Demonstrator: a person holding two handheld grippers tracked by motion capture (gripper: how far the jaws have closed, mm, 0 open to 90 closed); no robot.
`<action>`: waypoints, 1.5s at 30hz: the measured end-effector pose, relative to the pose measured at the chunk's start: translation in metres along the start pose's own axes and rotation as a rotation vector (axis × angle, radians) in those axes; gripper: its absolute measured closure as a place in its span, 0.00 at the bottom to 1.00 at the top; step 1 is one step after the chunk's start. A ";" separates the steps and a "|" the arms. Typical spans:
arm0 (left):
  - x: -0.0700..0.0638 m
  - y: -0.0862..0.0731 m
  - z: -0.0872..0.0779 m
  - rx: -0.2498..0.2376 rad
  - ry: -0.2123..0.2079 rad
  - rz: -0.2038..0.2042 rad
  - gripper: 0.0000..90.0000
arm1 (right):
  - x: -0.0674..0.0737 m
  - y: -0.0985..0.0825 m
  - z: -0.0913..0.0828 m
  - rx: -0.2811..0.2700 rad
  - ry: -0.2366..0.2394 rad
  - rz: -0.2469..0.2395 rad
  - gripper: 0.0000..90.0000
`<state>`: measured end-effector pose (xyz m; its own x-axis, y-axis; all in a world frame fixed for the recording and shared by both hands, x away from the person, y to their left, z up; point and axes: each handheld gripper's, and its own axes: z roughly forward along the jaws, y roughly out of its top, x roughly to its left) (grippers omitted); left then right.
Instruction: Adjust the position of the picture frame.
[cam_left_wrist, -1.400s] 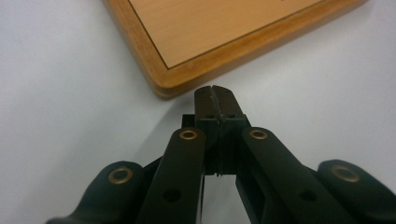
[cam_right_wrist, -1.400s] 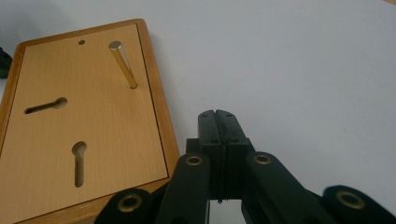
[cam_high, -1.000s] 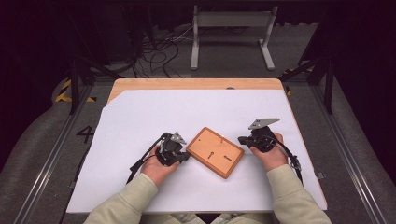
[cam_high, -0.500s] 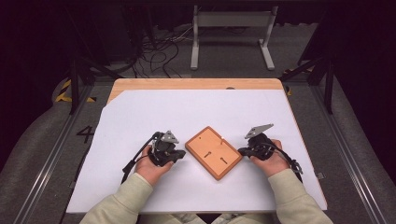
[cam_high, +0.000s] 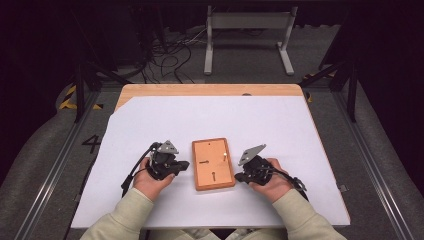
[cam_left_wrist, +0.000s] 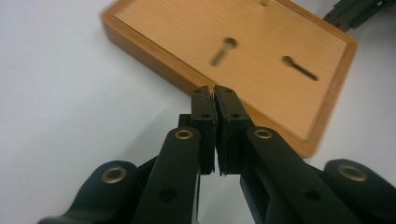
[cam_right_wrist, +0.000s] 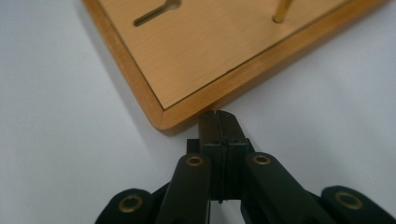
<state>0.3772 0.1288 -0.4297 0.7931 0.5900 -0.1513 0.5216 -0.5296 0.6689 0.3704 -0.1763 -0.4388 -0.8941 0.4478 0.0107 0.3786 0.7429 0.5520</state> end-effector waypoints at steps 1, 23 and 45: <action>-0.002 -0.001 -0.001 0.000 -0.007 0.003 0.97 | 0.004 0.003 0.003 -0.012 -0.004 -0.022 1.00; -0.032 -0.013 0.016 0.218 -0.152 0.152 1.00 | -0.012 -0.001 -0.017 -0.124 -0.056 0.036 1.00; 0.017 -0.004 0.022 0.032 0.096 -0.075 1.00 | -0.049 0.015 -0.028 -0.172 -0.102 0.073 1.00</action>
<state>0.3951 0.1274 -0.4508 0.7184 0.6836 -0.1288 0.5893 -0.4998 0.6347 0.4134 -0.2009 -0.4072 -0.8335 0.5520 -0.0235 0.3875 0.6144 0.6873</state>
